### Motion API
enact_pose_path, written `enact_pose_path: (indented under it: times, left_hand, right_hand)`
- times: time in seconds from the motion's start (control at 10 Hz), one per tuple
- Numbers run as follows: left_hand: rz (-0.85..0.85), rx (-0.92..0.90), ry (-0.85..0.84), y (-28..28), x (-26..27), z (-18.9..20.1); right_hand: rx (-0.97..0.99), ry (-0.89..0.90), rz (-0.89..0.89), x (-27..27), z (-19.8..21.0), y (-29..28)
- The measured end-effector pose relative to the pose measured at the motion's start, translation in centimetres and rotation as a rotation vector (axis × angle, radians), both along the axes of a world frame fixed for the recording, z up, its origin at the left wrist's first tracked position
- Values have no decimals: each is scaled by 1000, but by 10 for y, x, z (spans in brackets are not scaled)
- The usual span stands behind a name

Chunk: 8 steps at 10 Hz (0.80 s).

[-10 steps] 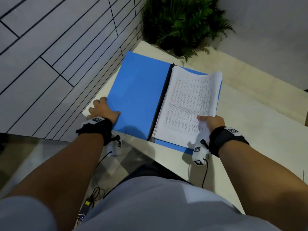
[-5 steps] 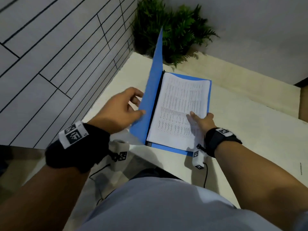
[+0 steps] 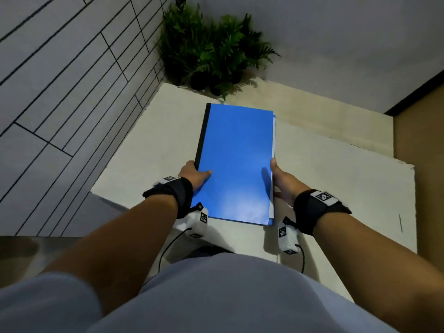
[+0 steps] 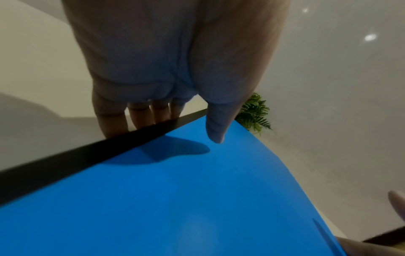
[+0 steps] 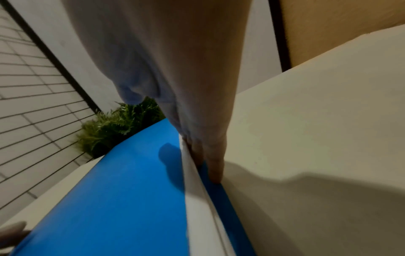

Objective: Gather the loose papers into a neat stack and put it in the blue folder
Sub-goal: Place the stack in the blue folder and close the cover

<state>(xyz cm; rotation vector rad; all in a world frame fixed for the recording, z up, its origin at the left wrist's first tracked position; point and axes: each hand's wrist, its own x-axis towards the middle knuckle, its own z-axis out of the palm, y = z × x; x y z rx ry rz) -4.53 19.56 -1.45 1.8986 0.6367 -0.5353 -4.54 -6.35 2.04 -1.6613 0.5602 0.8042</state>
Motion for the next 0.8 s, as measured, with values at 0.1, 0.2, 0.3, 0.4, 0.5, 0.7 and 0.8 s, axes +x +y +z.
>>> enact_pose_path:
  times: [0.1,0.2,0.3,0.4,0.5,0.7,0.8]
  left_hand:
    - [-11,94,33,6,4,-3]
    - [-10,221,49,39,8,-2]
    - [18,307,46,81,15,1]
    - [16,360,-7,116,25,9]
    - [-23,420,-52,141,33,11]
    - [-99,500,-8,155,38,0]
    - [-254,680,-113,137,40,7]
  right_hand:
    - [-57,-83,65,1,0,18]
    - [-47,-43,130,2,0,45]
    - [3,-24,208,4,1,80]
    - [24,-19,281,11,2,119]
    - [43,-41,320,18,3,148]
    - [-42,-23,459,33,9,159]
    - [-142,-75,557,43,20,143]
